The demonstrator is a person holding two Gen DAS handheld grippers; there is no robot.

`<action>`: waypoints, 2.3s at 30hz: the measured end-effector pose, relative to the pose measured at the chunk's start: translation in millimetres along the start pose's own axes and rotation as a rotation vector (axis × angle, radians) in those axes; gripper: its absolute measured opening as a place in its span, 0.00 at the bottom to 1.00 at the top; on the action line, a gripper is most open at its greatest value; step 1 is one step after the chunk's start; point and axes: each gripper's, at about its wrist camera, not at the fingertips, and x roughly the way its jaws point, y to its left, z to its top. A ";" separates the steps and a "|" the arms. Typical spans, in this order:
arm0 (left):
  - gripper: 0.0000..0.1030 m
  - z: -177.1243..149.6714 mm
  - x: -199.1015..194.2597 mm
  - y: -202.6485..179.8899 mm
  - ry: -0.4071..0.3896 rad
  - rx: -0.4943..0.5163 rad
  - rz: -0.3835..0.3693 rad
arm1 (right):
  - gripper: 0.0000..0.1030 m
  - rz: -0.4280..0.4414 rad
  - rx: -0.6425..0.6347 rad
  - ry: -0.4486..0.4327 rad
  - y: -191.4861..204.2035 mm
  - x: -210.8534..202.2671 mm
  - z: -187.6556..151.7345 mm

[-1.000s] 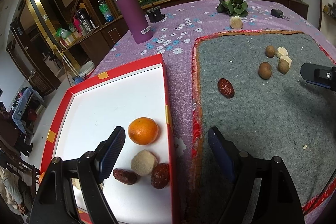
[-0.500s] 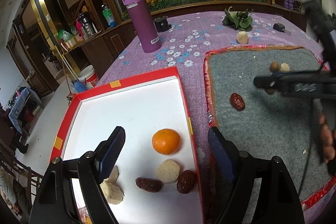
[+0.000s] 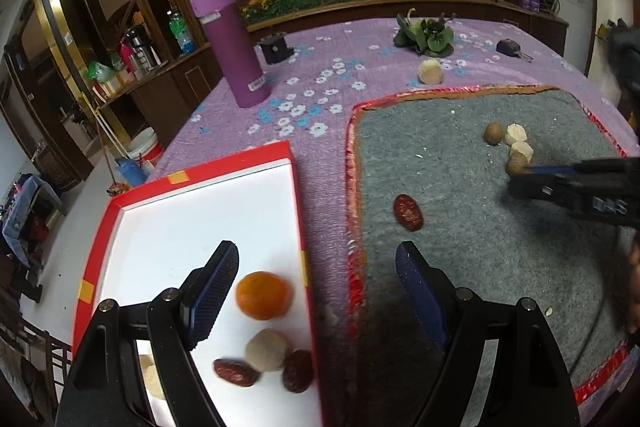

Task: Organize fruits
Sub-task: 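Grasp a brown longan with the right gripper while the left gripper grasps a red date, then place the longan in the white tray with the right gripper while the left gripper places the red date there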

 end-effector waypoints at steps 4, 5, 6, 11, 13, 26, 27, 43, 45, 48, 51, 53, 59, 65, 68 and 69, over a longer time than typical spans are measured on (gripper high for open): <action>0.79 9.8 10.0 -8.7 0.027 -0.008 -0.033 | 0.25 -0.009 0.015 -0.001 -14.1 -15.1 -12.0; 0.79 13.0 13.9 -12.1 0.036 -0.008 -0.051 | 0.25 -0.015 0.022 -0.004 -18.7 -18.2 -14.2; 0.79 15.5 17.6 -15.1 0.044 -0.007 -0.059 | 0.25 -0.020 0.031 -0.008 -23.7 -21.3 -16.5; 0.77 23.8 31.5 -29.9 0.072 -0.011 -0.101 | 0.25 -0.025 0.068 -0.004 -39.3 -18.7 -19.2; 0.73 24.9 37.4 -34.9 0.080 -0.001 -0.111 | 0.25 -0.023 0.075 -0.004 -41.0 -16.1 -20.5; 0.19 22.1 57.1 -39.1 0.129 -0.038 -0.199 | 0.25 -0.096 -0.005 -0.005 -28.0 -14.4 -23.8; 0.19 22.0 56.5 -38.3 0.129 -0.042 -0.209 | 0.25 -0.106 -0.015 -0.002 -25.5 -14.0 -24.0; 0.19 0.6 -17.3 -16.3 -0.025 -0.056 -0.211 | 0.25 0.064 0.018 -0.023 22.8 -24.6 -15.2; 0.19 -5.9 -30.4 -0.7 -0.052 -0.077 -0.185 | 0.25 0.100 0.002 -0.025 41.3 -19.2 -10.4; 0.19 -11.8 -42.9 21.8 -0.079 -0.110 -0.142 | 0.25 0.156 -0.025 -0.033 76.0 -6.6 -1.7; 0.19 -20.6 -50.8 49.3 -0.099 -0.147 -0.078 | 0.25 0.217 -0.053 -0.032 109.9 5.9 3.9; 0.19 -26.8 -52.3 65.5 -0.102 -0.171 -0.043 | 0.25 0.243 -0.071 -0.027 130.0 13.1 5.2; 0.19 -48.9 -44.7 106.5 -0.082 -0.247 0.049 | 0.25 0.298 -0.128 0.000 185.9 39.4 4.0; 0.19 -67.8 -28.7 130.9 -0.040 -0.293 0.097 | 0.25 0.304 -0.157 0.038 214.2 64.3 -0.2; 0.19 -74.6 -21.8 138.4 -0.021 -0.305 0.118 | 0.25 0.305 -0.160 0.062 222.1 76.3 -1.8; 0.20 -76.5 -19.1 140.7 -0.013 -0.310 0.122 | 0.25 0.304 -0.160 0.067 225.5 78.3 -2.8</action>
